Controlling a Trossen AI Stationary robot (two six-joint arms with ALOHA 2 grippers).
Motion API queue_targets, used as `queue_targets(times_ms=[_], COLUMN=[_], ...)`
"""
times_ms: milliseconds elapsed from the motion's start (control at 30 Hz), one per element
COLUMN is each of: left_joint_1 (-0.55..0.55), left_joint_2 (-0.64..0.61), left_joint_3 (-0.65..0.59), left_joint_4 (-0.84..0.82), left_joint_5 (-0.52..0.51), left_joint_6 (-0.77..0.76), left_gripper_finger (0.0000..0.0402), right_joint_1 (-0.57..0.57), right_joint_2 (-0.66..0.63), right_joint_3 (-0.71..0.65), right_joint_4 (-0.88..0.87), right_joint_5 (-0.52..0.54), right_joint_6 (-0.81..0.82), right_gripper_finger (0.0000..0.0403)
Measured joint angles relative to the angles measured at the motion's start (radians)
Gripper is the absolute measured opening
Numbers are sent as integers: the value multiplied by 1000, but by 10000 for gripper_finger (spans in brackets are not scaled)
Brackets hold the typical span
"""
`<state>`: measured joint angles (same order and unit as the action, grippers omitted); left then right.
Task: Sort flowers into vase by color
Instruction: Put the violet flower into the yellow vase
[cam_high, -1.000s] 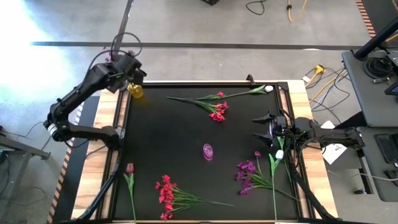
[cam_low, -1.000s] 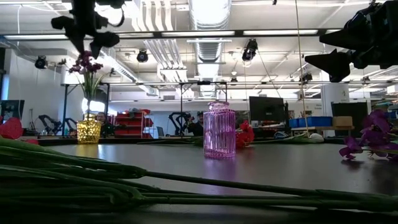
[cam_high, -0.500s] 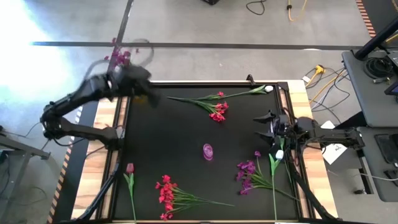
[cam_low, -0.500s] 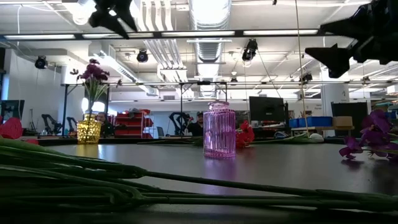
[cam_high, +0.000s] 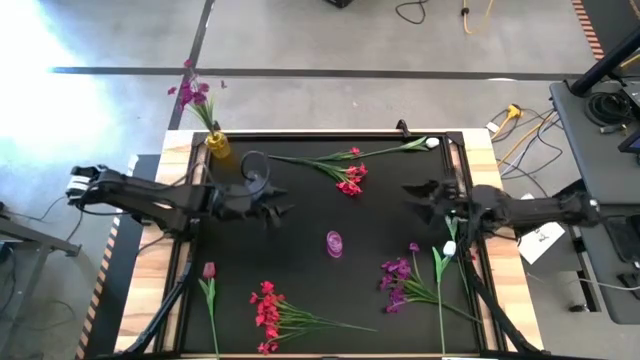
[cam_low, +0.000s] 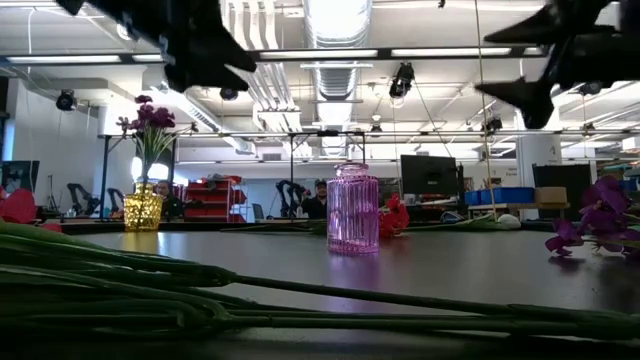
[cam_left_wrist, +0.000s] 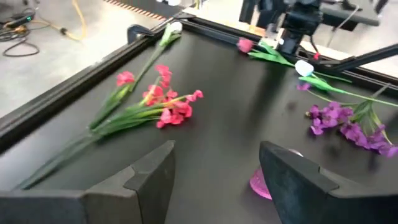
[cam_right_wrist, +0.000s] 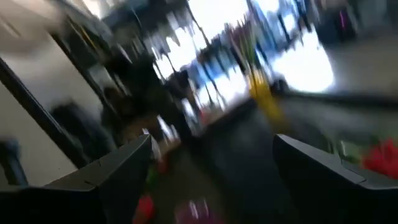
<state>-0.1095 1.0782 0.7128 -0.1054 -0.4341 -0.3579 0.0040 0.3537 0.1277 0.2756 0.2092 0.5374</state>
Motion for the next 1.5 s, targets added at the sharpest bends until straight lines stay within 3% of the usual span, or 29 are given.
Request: queue_targets(times_ms=[167,533,733,867,1000,1200,1333,1500], left_joint_1=[-41,-147,-157,-158,-171,-227,-259,-286], left_joint_2=[0,15,57,116,176,220,201,131], left_joint_3=[-119,-272,-335,-348,-340,-304,-298,-299], left_joint_4=[156,485,611,695,735,735,731,675], left_joint_5=[-2,-2,-3,-3,-3,-2,-1,-1], left_joint_6=[4,17,18,42,47,90,116,118], left_gripper_finger=[216,216,216,216,216,216,216,216], right_joint_1=[63,307,443,525,564,582,581,578], right_joint_2=[299,853,1103,1216,1306,1401,1438,1431], right_joint_3=[178,770,954,986,965,958,956,953], right_joint_4=[-238,-1188,-1460,-1491,-1384,-1253,-1253,-1246], right_joint_5=[-63,-61,-350,-434,-545,-520,-494,-450], right_joint_6=[81,290,416,431,431,421,386,337], right_gripper_finger=[327,327,327,327,327,316,265,149])
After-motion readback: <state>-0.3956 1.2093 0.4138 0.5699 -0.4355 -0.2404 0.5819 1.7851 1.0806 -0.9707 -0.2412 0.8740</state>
